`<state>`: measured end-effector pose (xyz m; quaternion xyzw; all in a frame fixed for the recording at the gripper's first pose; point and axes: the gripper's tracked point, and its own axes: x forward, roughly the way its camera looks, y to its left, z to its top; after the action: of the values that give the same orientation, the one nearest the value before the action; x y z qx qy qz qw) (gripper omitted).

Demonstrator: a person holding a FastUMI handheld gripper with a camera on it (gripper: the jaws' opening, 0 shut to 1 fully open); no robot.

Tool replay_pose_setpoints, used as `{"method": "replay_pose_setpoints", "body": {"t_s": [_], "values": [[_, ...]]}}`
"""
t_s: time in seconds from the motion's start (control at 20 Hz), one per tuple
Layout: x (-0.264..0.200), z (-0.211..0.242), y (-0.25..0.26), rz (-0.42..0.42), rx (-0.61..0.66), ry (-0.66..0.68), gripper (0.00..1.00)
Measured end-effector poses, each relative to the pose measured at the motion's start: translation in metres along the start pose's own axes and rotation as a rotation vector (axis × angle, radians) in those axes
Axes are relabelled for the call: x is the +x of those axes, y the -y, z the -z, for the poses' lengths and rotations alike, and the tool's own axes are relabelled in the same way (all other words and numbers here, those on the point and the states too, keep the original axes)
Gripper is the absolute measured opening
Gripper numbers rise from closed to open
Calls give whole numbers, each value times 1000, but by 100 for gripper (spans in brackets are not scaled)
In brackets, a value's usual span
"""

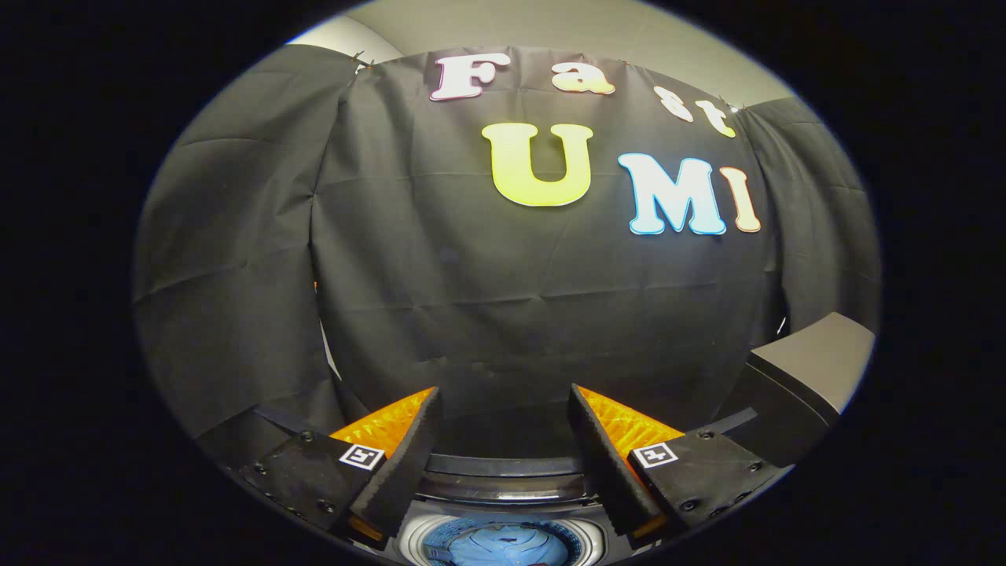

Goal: Put the clothes into the washing machine and then close the washing machine lid.

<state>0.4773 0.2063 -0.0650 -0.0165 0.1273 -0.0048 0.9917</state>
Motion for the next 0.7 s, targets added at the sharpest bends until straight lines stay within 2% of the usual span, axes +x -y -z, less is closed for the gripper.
{"method": "replay_pose_setpoints", "body": {"t_s": [0.5,0.7], "values": [[-53,36,-4,-12,-6,19,99],[-72,66,-6,-36,-18,-22,99]]}}
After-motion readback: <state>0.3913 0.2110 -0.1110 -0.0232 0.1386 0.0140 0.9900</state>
